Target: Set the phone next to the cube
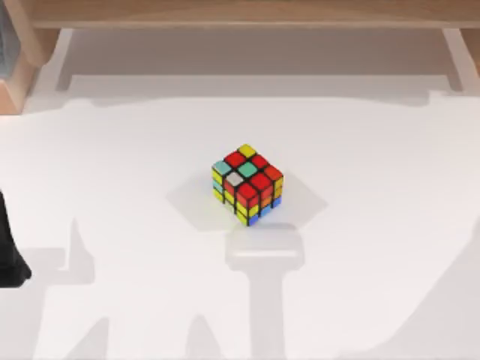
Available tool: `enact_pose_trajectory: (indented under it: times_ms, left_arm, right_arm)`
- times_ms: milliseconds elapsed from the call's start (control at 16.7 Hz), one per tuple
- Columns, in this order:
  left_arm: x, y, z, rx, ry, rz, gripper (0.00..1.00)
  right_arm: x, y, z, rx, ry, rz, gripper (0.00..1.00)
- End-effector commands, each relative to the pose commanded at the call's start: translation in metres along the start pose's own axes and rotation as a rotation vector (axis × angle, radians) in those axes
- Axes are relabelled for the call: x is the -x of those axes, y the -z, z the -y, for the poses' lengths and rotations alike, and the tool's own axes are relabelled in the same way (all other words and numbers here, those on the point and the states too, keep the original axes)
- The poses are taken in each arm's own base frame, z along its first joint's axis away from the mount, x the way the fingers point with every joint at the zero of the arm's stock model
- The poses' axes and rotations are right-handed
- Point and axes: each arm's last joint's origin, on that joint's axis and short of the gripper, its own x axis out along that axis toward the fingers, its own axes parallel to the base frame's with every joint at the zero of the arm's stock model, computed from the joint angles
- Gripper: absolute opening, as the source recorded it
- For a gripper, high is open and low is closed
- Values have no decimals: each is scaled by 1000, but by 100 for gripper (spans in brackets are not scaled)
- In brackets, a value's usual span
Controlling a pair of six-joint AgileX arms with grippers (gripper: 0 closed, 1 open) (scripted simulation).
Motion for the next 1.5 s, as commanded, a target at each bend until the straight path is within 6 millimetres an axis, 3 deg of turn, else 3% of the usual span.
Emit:
enact_pose_trajectory:
  times_ms: [180, 360, 780, 1200, 1500]
  left_arm:
    - [0, 0, 0, 0, 0, 0, 100]
    - [0, 0, 0, 0, 0, 0, 100]
    - [0, 0, 0, 0, 0, 0, 100]
    - [0, 0, 0, 0, 0, 0, 100]
    - [0, 0, 0, 0, 0, 0, 100]
  right_arm:
    - [18, -11, -23, 0, 13, 27, 0]
    - [28, -23, -58, 0, 9, 29, 0]
    - [34, -39, -176, 11, -16, -23, 0]
    - [34, -25, -305, 34, -22, -64, 0]
    - [35, -1, -378, 52, -25, -70, 0]
